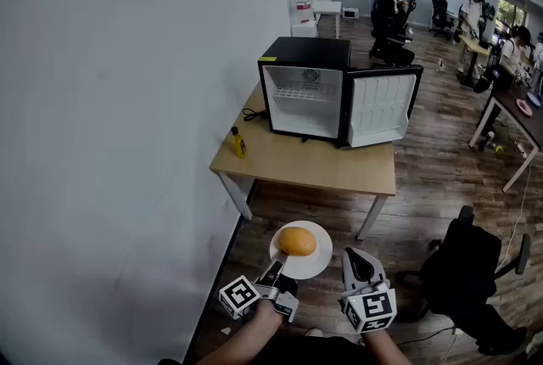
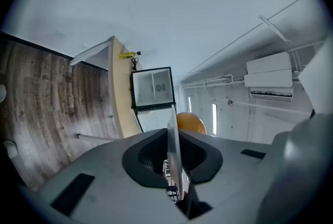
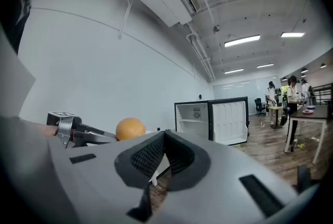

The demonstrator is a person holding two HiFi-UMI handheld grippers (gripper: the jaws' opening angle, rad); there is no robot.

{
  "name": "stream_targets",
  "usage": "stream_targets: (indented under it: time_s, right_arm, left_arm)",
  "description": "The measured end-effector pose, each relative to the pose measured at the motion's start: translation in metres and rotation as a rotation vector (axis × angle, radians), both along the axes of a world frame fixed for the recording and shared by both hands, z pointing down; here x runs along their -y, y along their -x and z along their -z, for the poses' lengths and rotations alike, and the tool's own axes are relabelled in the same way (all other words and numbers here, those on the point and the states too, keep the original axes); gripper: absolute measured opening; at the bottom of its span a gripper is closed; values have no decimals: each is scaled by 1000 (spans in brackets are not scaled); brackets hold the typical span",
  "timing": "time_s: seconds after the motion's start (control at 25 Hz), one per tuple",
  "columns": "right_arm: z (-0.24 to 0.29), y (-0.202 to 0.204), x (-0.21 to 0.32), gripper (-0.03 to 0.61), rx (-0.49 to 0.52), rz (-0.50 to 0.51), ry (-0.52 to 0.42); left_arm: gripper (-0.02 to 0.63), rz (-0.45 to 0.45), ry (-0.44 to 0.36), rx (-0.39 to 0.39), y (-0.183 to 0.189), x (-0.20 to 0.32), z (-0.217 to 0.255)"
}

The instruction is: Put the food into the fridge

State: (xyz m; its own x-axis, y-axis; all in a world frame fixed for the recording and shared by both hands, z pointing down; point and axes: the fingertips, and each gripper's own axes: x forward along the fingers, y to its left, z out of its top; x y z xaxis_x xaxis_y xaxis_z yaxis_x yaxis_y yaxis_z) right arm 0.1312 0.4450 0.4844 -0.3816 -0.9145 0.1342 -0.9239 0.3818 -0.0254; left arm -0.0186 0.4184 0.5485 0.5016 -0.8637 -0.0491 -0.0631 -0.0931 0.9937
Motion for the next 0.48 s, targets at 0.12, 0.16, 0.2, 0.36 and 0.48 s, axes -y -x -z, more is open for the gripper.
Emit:
stream_targets:
  time_s: [0.12, 0.16, 0.2, 0.36, 0.48]
  right_arm:
    - [5, 1, -3, 60, 0, 10, -28]
    - [6, 0, -3, 60, 8, 9, -34]
    - [6, -1, -3, 60, 20, 7, -37]
    - [-2, -7, -5, 60, 28, 2, -32]
    - [-11, -9, -7, 60, 46, 6, -13]
  left_arm:
    - [34, 13, 20, 35, 2, -3, -7]
    - [34, 17, 21, 35, 2, -4, -8]
    - [34, 19, 16, 31, 2, -4, -8]
    - [34, 32, -16, -1, 3, -4, -3]
    - [34, 47, 0, 2, 9, -6, -8]
